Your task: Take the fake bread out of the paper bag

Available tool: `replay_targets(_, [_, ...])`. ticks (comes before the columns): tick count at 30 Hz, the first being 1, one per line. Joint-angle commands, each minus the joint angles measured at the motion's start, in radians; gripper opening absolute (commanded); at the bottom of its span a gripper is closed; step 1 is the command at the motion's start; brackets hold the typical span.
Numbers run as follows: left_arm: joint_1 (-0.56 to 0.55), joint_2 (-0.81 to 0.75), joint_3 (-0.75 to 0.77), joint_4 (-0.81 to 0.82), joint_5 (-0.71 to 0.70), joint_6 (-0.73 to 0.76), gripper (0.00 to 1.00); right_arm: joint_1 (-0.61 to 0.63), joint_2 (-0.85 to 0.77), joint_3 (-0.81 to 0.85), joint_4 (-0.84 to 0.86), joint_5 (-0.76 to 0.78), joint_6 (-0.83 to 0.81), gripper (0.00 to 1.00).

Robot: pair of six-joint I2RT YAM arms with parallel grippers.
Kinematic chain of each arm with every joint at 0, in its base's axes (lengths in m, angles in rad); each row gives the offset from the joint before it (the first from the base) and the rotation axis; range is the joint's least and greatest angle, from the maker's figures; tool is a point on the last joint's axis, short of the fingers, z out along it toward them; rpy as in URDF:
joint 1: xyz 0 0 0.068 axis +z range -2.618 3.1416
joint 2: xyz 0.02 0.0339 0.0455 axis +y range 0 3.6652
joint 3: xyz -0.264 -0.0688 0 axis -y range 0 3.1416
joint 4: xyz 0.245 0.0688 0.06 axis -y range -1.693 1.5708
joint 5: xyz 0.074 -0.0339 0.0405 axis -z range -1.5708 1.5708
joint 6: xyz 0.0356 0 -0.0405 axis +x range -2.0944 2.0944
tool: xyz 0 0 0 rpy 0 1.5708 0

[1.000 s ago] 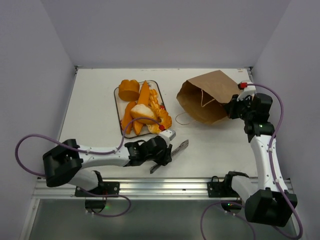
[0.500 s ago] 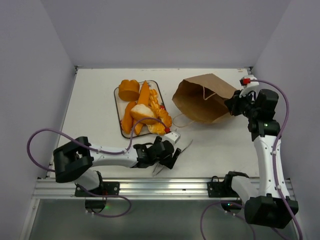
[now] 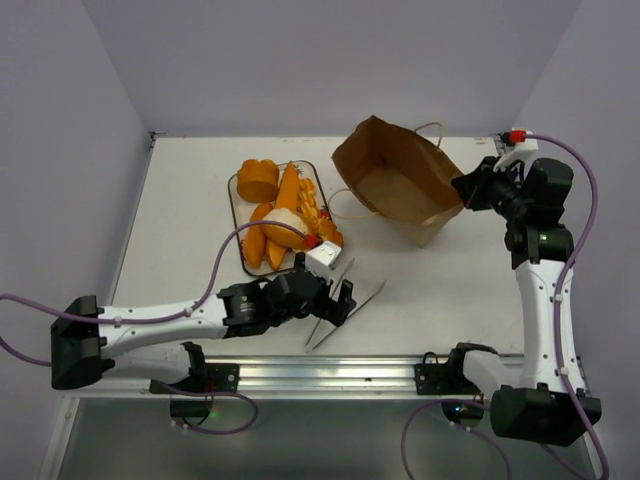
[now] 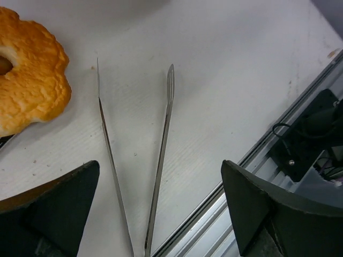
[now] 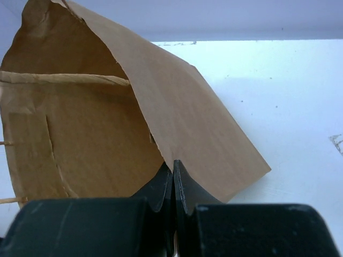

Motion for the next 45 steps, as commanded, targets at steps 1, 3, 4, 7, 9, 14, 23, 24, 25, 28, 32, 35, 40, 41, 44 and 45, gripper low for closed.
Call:
replay_targets(1, [-0.004,-0.139,0.012,-0.047,-0.023,0.012,0.99,-0.004,0.003,0.019,0.067,0.078,0.136,0.00])
replay_targets(3, [-0.004,-0.196,0.004,-0.076,-0.043,0.000,0.99,-0.004,0.017,0.000,0.075,0.120,0.162,0.00])
replay_targets(4, [-0.004,-0.249,0.001,-0.108,-0.051,-0.003,0.99,-0.004,0.025,-0.004,0.073,0.148,0.168,0.00])
replay_targets(7, [-0.004,-0.349,-0.011,-0.171,-0.080,-0.025,0.99,-0.004,0.068,-0.023,0.072,0.169,0.193,0.02])
replay_targets(9, [-0.004,-0.391,-0.017,-0.202,-0.100,-0.043,0.99,-0.011,0.101,-0.035,0.073,0.175,0.208,0.03])
replay_targets(14, [-0.004,-0.500,-0.040,-0.265,-0.131,-0.083,0.99,-0.031,0.146,-0.040,0.073,0.171,0.271,0.03])
replay_targets(23, [-0.002,-0.606,-0.091,-0.288,-0.146,-0.115,1.00,-0.082,0.163,0.003,0.063,0.079,0.441,0.01])
replay_targets(24, [-0.004,-0.613,-0.091,-0.291,-0.149,-0.118,0.99,-0.086,0.164,0.006,0.061,0.076,0.449,0.01])
replay_targets(25, [-0.004,-0.626,-0.092,-0.300,-0.151,-0.120,1.00,-0.088,0.164,0.008,0.058,0.073,0.453,0.01])
replay_targets(28, [-0.002,-0.647,-0.089,-0.319,-0.160,-0.125,1.00,-0.108,0.171,-0.001,0.060,0.065,0.475,0.01])
replay_targets(32, [-0.002,-0.670,-0.089,-0.340,-0.168,-0.132,1.00,-0.155,0.187,-0.023,0.060,0.019,0.499,0.04])
replay_targets(35, [-0.002,-0.681,-0.088,-0.354,-0.172,-0.134,1.00,-0.197,0.201,-0.021,0.060,-0.004,0.496,0.12])
replay_targets(40, [-0.004,-0.681,-0.091,-0.359,-0.178,-0.138,1.00,-0.244,0.207,-0.006,0.060,0.002,0.434,0.29])
replay_targets(41, [-0.004,-0.679,-0.089,-0.357,-0.178,-0.138,1.00,-0.249,0.206,-0.006,0.060,0.002,0.427,0.35])
replay_targets(44, [-0.002,-0.672,-0.086,-0.357,-0.181,-0.135,1.00,-0.255,0.198,-0.003,0.057,0.008,0.395,0.53])
replay_targets(45, [-0.002,-0.667,-0.086,-0.357,-0.180,-0.135,1.00,-0.255,0.197,-0.003,0.055,0.016,0.387,0.61])
